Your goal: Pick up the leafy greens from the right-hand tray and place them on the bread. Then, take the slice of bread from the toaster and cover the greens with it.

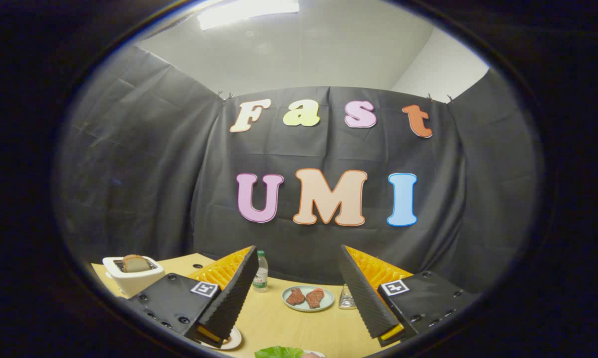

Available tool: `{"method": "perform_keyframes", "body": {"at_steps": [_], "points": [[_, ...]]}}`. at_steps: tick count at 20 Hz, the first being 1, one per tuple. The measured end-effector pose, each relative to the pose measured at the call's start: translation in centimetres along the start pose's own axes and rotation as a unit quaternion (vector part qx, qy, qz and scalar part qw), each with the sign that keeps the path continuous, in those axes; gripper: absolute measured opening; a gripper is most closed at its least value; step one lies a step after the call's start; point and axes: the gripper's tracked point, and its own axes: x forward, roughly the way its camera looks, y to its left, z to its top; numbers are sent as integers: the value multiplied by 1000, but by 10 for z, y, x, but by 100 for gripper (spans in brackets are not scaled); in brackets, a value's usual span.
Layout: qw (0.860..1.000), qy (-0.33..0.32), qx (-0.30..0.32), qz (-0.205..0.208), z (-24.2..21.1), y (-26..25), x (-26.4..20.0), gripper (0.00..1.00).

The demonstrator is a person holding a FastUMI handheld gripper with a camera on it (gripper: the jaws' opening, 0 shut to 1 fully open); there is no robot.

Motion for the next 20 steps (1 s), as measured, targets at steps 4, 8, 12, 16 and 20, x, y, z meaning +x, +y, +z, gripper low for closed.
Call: {"method": "perform_keyframes", "body": {"at_steps": [4,8,12,16,20], "points": [[999,37,-11,29,-22,-2,4,100],[995,66,-36,65,-43,1,5,100],[986,104,-66,115,-70,8,3,100],[972,133,-103,165,-98,17,-3,100],[960,162,-129,189,-132,17,-6,100]]}}
